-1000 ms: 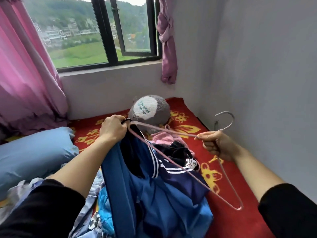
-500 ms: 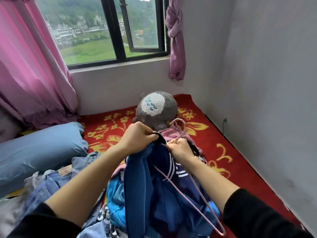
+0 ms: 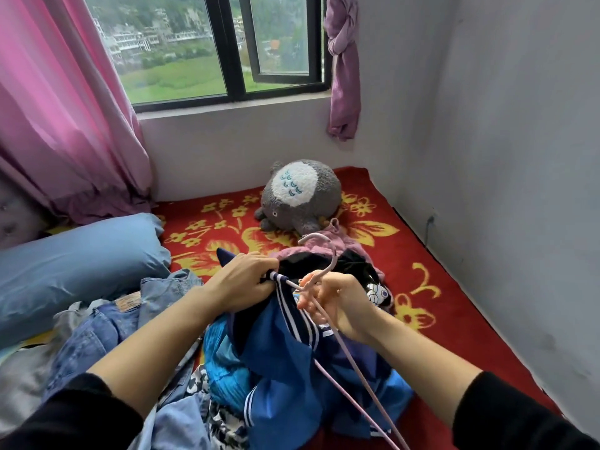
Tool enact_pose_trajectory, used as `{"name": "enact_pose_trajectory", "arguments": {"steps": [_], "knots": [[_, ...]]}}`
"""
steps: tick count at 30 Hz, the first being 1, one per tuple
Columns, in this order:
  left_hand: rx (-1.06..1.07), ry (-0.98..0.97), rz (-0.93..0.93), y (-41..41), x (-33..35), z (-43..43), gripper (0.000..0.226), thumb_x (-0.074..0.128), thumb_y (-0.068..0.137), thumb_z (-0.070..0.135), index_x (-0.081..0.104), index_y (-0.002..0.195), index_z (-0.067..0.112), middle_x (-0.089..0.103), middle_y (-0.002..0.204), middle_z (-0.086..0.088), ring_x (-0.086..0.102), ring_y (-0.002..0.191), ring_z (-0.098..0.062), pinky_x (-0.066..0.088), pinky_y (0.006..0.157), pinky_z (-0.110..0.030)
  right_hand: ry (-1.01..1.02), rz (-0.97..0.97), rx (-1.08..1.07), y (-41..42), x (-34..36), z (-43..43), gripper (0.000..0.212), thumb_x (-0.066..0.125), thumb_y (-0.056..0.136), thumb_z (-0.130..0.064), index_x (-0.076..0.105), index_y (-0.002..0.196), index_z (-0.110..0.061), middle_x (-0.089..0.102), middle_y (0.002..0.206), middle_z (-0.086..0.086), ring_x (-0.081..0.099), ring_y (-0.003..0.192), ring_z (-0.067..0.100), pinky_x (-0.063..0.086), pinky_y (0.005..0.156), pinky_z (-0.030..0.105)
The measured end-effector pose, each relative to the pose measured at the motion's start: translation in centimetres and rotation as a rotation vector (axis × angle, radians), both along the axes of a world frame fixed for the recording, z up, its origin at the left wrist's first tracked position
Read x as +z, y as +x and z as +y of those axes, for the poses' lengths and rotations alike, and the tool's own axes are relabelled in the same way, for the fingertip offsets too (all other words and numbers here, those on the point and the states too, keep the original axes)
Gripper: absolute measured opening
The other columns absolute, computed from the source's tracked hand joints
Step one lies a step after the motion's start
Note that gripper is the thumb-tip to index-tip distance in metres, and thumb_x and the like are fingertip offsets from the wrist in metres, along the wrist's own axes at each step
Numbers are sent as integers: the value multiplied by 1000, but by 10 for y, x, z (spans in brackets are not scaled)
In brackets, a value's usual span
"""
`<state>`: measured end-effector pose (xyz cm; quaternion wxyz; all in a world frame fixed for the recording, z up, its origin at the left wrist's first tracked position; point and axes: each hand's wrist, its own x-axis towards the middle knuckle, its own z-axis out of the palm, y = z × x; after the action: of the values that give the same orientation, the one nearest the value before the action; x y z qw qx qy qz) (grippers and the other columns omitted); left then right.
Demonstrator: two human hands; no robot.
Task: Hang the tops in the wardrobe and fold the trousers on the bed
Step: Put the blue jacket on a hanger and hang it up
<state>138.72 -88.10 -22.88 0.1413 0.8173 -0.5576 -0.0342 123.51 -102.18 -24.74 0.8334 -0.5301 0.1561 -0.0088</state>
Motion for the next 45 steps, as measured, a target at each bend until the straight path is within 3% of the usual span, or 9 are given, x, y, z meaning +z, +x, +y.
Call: {"name": "enact_pose_trajectory", "arguments": {"steps": [5,10,17,23,28,34,38,41,45], "knots": [[-149,-141,9,-14,10,2,25,55,70,18,32,60,24,38,56,14,38,59,-3,30,60,-15,-726,175,179,3,-30,-21,32,72,75,-21,59,104,-14,66,96,5,58,75,11,45,64,22],[-235,-145,-5,-28,23,0,19,54,69,24,40,60,14,45,58,6,40,60,-10,34,60,-24,-1065,28,83,15,-39,-4,13,47,72,-29,56,81,-31,54,73,-10,54,72,13,48,69,36],[-154,-50,-240,-20,26,21,52,44,82,68,43,63,20,47,53,1,43,50,-19,37,52,-33,-1866,497,-8,1,-57,-55,31,38,95,-9,56,118,-19,59,120,4,58,113,27,43,91,39],[27,-74,-299,2,8,34,70,19,78,84,68,86,34,57,55,3,52,48,-13,30,44,-22,-1605,798,-219,-38,-70,-111,35,42,90,-4,63,114,-18,64,118,9,61,109,32,47,84,35],[165,-186,-230,11,0,35,63,31,80,78,51,61,21,49,49,8,46,43,-12,38,42,-28,-967,598,-475,-48,-63,-147,39,44,82,7,70,89,-22,68,111,13,60,105,30,44,88,32],[405,-153,-338,3,-2,15,44,49,90,55,63,80,15,67,70,-8,65,66,-30,36,51,-28,-1173,580,-384,-49,-54,-143,10,67,75,-21,64,70,-29,68,88,2,60,88,24,49,80,35],[476,-82,-354,0,-6,3,40,44,95,51,60,92,14,69,84,-9,66,76,-31,35,56,-30,-762,363,-426,-36,-26,-110,23,68,86,-27,71,77,-6,65,72,1,59,66,10,45,62,25],[533,-76,-292,0,-8,-3,38,43,96,48,61,94,14,69,86,-11,64,80,-32,37,59,-31,-350,299,-174,-34,4,-74,27,63,92,-32,71,88,-6,69,77,6,63,58,10,49,54,21],[561,-248,-90,1,4,2,32,55,90,49,63,79,20,64,72,-4,60,72,-28,35,57,-30,-271,219,333,-44,16,-52,22,59,94,-20,69,110,-8,69,110,13,65,98,23,54,79,28]]}}
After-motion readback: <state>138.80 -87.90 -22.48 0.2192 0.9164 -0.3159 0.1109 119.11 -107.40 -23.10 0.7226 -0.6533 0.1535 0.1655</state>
